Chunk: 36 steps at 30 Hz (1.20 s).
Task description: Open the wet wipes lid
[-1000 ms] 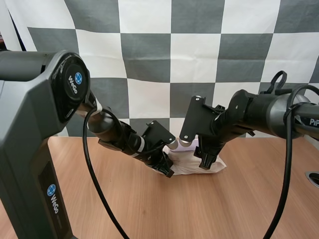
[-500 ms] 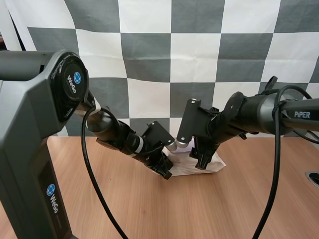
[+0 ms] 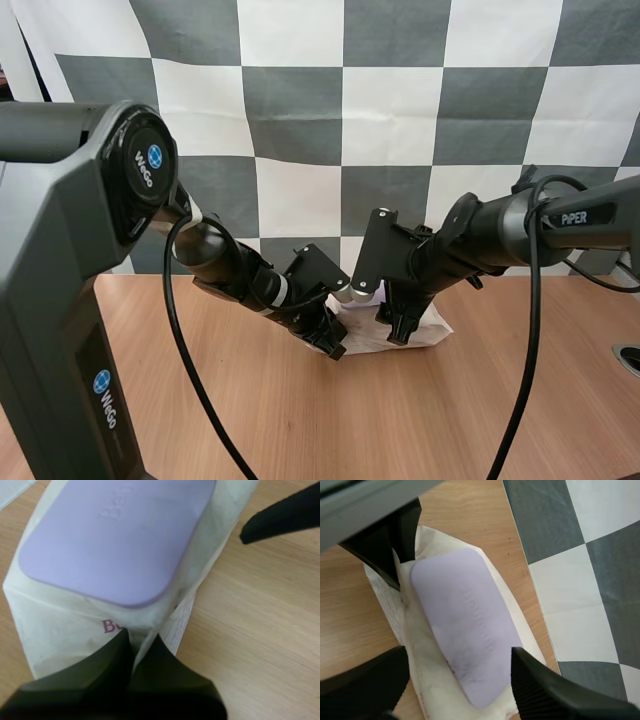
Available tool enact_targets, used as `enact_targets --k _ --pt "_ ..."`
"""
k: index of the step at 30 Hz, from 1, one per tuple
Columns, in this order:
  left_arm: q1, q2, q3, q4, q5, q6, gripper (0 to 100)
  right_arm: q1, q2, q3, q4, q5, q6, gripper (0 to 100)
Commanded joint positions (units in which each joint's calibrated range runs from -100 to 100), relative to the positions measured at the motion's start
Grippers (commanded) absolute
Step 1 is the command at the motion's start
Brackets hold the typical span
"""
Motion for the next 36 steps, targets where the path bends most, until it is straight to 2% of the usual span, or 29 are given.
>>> enact_targets --k 1,4,9,10,18,19,20,24,25,30,36 --pt "0.07 0.0 0.0 0.0 -0.1 -0.6 0 0.0 0.0 0.0 0.0 0.1 0.0 83" --pt "0.07 0.0 0.0 0.0 -0.1 -0.6 0 0.0 0.0 0.0 0.0 0.1 0.0 59" --pt "0.06 0.0 0.0 0.0 0.1 -0.6 0 0.0 0.0 0.0 2.4 0.1 0.0 3" --pt "0.06 0.0 0.0 0.0 0.3 -0.6 0 0.0 0.0 0.0 2.7 0.1 0.0 0" --pt "0.06 0.0 0.0 0.3 0.8 -0.6 0 0.0 -0.2 0.0 3.0 0.1 0.4 0" --pt "0.06 0.0 0.0 0.6 0.8 -0.6 0 0.0 -0.5 0.0 2.8 0.3 0.5 9" --pt "0.06 0.0 0.0 1.1 0.8 -0.6 0 0.0 -0.9 0.0 2.6 0.3 0.7 22" --pt "0.06 0.0 0.0 1.7 0.8 -0.7 0 0.0 -3.5 0.0 -0.2 0.6 1.8 90" --pt "0.06 0.0 0.0 1.7 0.8 -0.9 0 0.0 -4.0 0.0 -1.9 1.1 2.9 100" --pt "0.97 0.0 0.0 2.1 2.5 -0.9 0 0.0 -7.3 0.0 -11.1 7.5 9.6 100" --pt "2.03 0.0 0.0 3.2 3.3 -0.9 0 0.0 -12.8 0.0 -11.4 16.5 12.1 100"
